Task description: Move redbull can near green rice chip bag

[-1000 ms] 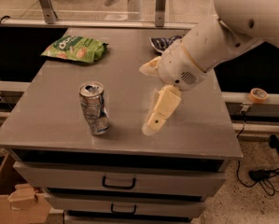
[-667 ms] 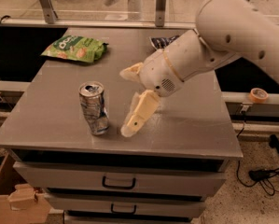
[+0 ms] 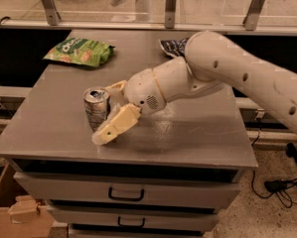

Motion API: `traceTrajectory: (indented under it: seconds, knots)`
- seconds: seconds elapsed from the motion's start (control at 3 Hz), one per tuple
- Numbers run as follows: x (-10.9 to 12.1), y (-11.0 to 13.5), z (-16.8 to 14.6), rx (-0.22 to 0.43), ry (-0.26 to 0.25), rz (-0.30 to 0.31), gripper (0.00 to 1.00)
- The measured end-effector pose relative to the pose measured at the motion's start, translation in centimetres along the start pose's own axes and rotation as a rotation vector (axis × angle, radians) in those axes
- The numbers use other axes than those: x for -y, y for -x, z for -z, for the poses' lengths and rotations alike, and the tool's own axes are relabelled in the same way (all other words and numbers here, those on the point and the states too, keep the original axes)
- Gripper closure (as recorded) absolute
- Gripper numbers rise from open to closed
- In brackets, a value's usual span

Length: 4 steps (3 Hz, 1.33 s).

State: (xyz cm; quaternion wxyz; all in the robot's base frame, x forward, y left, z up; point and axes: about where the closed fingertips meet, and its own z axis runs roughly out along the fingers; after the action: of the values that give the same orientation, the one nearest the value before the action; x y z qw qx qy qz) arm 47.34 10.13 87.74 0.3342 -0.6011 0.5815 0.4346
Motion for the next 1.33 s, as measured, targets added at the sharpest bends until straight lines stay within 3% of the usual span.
traceTrajectory:
  seconds: [0.33,0.67,1.0,1.33]
  knots:
    - [0.0,0.5,-0.9,0.094,0.023,-0.053,0.41]
    - [0.6,0.8,0.1,0.140,0.007,-0.069,0.64]
    - [2.0,2.1,3.8,0.171,-0.073,-0.034,0.87]
    - [1.9,2.3,3.7,0.171,-0.072,-0.030,1.00]
